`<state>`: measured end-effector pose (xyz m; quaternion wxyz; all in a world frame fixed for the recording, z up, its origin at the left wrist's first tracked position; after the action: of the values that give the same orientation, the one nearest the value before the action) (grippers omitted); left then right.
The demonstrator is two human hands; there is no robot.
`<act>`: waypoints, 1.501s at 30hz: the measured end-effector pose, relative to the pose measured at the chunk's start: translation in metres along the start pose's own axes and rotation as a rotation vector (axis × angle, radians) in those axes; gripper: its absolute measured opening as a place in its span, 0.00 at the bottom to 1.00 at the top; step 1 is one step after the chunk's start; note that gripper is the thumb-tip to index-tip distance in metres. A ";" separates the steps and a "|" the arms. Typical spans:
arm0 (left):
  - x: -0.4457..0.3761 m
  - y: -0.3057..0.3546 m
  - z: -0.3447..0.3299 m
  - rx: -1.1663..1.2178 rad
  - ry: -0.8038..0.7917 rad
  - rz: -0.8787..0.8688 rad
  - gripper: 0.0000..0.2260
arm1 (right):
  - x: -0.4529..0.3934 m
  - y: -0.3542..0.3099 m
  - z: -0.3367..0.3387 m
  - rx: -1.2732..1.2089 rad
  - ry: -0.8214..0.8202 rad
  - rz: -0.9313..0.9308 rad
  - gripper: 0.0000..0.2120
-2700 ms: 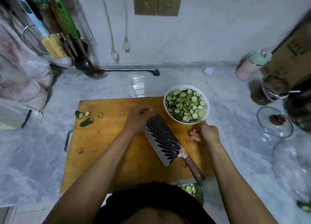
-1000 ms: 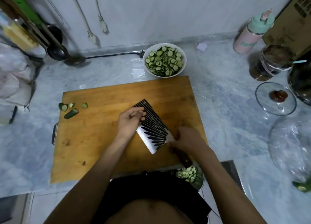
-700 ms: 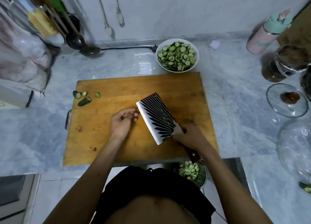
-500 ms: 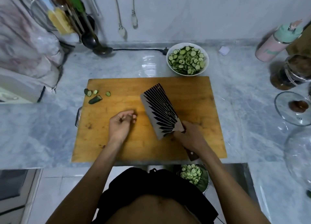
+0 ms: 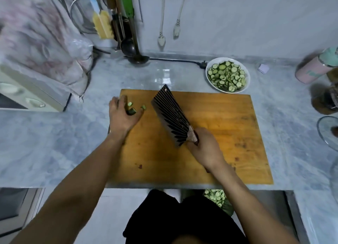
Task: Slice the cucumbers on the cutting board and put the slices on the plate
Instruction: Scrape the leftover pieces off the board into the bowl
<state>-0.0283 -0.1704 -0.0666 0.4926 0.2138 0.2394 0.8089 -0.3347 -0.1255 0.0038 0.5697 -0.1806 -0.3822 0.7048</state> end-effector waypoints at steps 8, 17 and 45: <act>-0.022 0.025 -0.030 0.004 -0.076 -0.257 0.23 | 0.023 0.013 0.004 0.003 0.098 -0.137 0.05; 0.033 0.049 -0.066 0.023 -0.130 -0.344 0.13 | 0.046 0.037 0.009 -0.031 0.181 -0.274 0.08; 0.060 0.028 -0.007 -0.057 0.036 -0.445 0.15 | -0.051 -0.050 -0.058 -0.185 0.083 -0.038 0.11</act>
<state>-0.0776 -0.1292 -0.0490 0.6603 0.1273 0.2666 0.6904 -0.2469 -0.1511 -0.0056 0.5793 -0.2542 -0.4250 0.6474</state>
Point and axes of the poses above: each hand's wrist, its own x-axis away from the middle knuckle, its own z-axis out of the back of the hand, y = z × x, the point moved 6 cm from there along -x, towards the middle knuckle, and after that the axes turned 6 degrees about -x, right-handed, at the moved point
